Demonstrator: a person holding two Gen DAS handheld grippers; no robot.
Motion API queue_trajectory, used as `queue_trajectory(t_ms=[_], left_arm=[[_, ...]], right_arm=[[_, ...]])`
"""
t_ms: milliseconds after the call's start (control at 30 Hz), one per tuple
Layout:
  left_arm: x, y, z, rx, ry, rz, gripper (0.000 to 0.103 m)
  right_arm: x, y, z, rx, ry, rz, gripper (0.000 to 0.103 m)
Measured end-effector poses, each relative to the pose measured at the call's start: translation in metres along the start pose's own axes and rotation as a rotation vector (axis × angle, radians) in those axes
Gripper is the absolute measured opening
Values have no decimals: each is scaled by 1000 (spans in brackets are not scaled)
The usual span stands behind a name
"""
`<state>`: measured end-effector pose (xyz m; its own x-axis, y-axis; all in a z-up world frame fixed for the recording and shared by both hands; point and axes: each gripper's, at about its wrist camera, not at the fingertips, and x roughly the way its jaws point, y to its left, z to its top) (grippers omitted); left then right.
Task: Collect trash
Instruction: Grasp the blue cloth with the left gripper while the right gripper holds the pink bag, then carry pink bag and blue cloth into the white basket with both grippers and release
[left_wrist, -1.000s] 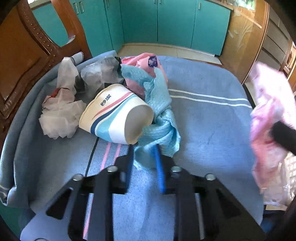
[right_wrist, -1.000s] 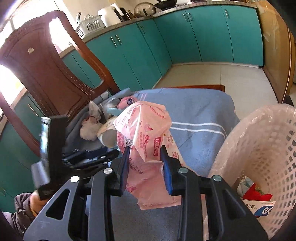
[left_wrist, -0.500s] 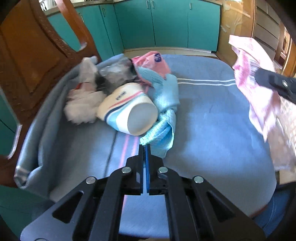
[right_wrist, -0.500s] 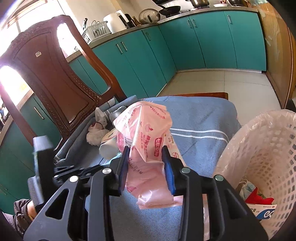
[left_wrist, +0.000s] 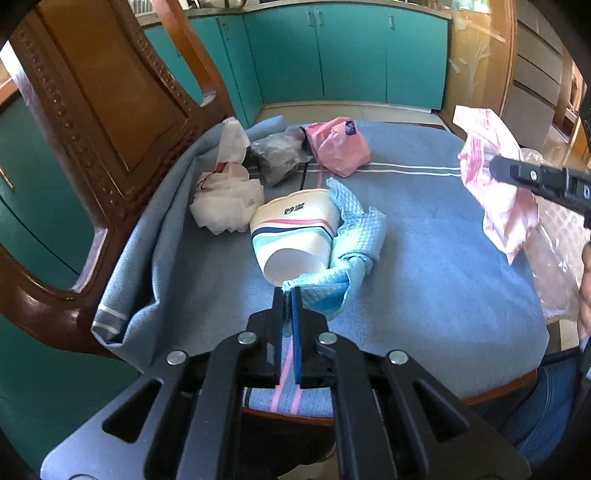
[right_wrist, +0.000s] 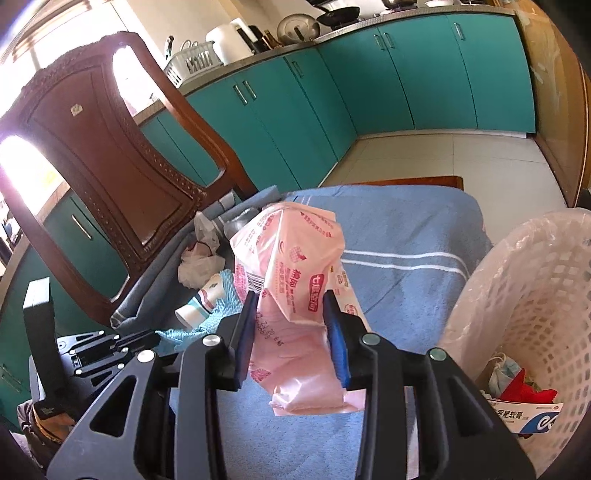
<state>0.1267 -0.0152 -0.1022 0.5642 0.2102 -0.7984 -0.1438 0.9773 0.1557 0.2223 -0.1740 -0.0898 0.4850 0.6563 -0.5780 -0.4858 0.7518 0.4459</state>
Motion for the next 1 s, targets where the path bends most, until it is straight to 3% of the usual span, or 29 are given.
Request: queue_trajectory(t_ms=[100,133,333,433,600,900,1000], left_arm=[[2,7,9,-14,-7,-8,43],[1,7,10,-14,-15,-16,45],[15,-4,19,11,-18,-87,45],[35,-11,20,4,34,-107,34],[52,-14,20,-37,74,-183,34],[63,-24,16,-29,111,-214,37],[61,-18,16,-51,107,-186,23]], right_arm=[[6,5,-2,-18,18,-5,37],[8,7,-3,-23,24,-4,37],[18,14,-6,-39,52,-12,37],[19,14,-6,-40,55,-12,37],[24,15,-8,-50,79,-30,40],[38,18,-16,-73,122,-90,49],[39,18,-18,-74,133,-92,53]])
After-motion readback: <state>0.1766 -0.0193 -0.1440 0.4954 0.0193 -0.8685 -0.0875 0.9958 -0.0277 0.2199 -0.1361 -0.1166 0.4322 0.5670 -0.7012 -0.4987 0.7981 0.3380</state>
